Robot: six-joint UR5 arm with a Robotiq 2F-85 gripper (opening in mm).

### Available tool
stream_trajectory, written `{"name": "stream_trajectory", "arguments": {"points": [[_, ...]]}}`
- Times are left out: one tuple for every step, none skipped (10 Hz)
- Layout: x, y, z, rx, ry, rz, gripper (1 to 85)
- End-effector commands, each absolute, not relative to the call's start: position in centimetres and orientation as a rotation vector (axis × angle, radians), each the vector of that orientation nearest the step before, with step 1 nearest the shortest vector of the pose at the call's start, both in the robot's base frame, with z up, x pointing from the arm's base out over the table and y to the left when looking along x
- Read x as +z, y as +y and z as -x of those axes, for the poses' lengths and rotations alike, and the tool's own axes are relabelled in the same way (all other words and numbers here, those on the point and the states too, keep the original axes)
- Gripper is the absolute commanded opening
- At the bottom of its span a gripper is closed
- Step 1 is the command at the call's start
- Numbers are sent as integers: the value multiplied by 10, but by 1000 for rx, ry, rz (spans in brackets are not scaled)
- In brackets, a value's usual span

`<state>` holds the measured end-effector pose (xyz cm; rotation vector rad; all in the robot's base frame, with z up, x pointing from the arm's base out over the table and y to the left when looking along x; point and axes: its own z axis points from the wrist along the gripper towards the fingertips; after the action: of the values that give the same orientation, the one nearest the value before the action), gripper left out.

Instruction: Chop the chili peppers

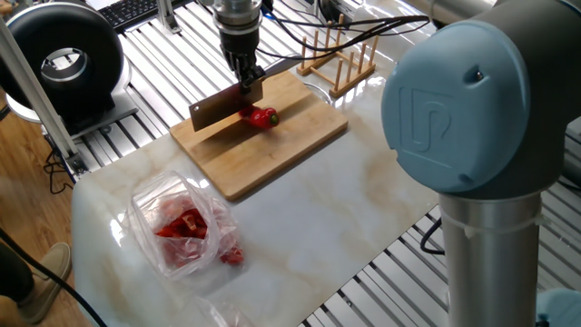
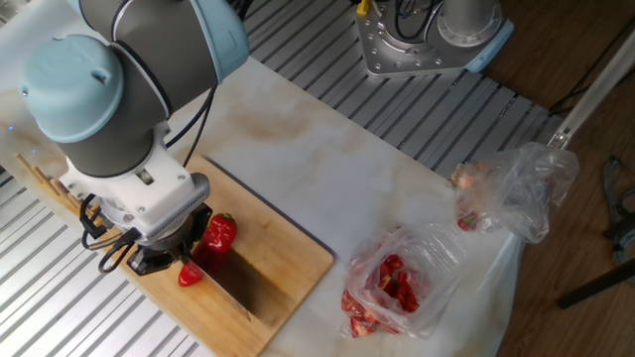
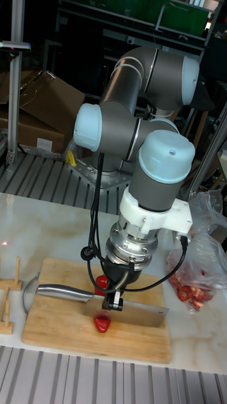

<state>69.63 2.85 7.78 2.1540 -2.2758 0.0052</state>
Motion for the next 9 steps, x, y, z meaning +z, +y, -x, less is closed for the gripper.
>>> {"name": "stream_trajectory", "arguments": {"points": [[79, 26, -697, 9, -2281, -2153, 13], [80, 25, -698, 14, -2280, -2153, 13], [80, 22, -699, 26, -2276, -2152, 13], [80, 19, -700, 44, -2271, -2148, 13], [80, 17, -700, 54, -2268, -2145, 13], [79, 17, -701, 57, -2271, -2145, 13], [77, 17, -700, 61, -2278, -2141, 13], [73, 19, -697, 57, -2291, -2134, 13], [72, 19, -696, 64, -2286, -2133, 13]]}}
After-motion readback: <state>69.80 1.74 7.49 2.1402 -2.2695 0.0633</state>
